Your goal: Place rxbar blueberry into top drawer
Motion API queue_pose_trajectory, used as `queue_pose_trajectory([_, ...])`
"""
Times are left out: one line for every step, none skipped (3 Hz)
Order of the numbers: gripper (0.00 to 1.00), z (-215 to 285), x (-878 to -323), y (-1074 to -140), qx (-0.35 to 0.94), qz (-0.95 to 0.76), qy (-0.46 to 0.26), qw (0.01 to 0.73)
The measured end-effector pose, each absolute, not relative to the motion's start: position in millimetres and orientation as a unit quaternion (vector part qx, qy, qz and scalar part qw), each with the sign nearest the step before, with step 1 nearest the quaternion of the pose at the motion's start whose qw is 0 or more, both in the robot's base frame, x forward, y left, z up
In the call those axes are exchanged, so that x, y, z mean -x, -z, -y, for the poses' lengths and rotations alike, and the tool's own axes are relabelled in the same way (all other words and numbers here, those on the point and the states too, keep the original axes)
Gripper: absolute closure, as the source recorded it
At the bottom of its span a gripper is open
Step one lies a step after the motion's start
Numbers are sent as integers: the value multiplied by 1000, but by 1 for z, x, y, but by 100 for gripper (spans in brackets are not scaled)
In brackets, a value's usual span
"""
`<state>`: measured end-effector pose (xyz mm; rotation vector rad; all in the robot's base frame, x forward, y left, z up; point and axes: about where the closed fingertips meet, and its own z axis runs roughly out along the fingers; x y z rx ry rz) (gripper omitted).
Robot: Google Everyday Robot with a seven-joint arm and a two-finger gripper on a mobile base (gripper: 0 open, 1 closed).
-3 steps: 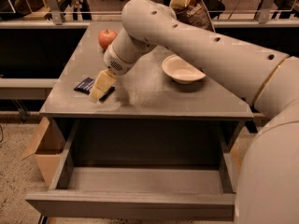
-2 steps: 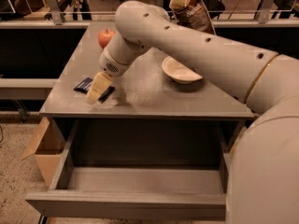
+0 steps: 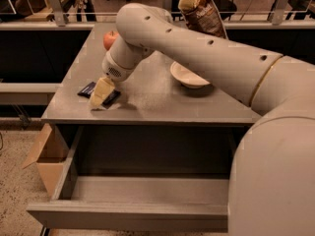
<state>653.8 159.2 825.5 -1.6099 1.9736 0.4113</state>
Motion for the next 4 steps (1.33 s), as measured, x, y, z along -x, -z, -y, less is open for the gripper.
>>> queue_pose_trajectory([65, -160, -654, -827, 599, -736, -152, 277])
queue_pose_trajectory([97, -160, -654, -831, 599, -736, -152, 277])
queue_pose_trajectory([100, -160, -654, -832, 599, -736, -152, 277])
queue_pose_trajectory([100, -160, -654, -832, 599, -736, -152, 277])
